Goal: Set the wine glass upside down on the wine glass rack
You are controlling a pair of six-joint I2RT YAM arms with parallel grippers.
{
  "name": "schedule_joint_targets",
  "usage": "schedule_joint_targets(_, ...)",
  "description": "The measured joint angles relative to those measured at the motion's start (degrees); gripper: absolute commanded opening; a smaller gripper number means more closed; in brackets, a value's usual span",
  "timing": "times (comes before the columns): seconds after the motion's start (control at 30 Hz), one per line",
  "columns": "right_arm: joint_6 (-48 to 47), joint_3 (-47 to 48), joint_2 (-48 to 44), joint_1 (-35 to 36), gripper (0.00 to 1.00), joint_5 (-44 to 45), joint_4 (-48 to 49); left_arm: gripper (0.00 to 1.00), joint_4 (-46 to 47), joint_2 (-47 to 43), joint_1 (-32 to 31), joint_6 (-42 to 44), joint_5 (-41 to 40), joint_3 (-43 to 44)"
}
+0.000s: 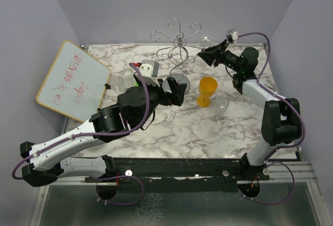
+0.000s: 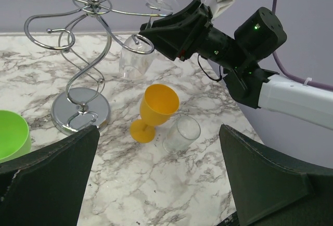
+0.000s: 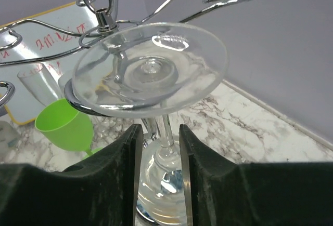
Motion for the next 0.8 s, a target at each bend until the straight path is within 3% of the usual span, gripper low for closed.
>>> schedule_joint_targets(0.37,0.24,-5.51,-5.46,0.00,0.65,0.02,-0.94,0.99,-0.09,-0.04,0.00,0.07,0.04,0.00)
schedule_joint_targets(0.6,-0.39,-9.62,-15.74,0.00,0.67,4.52,-7.06,0.99,-1.22,-1.75,0.00,0.42,0.96,0.00)
schedule_joint_targets(0.8,0.57,-15.08,-26.82,0.00,0.67,14.03,-17.22,0.99,-3.69,-3.72,0.00,1.42,2.62,-0.11)
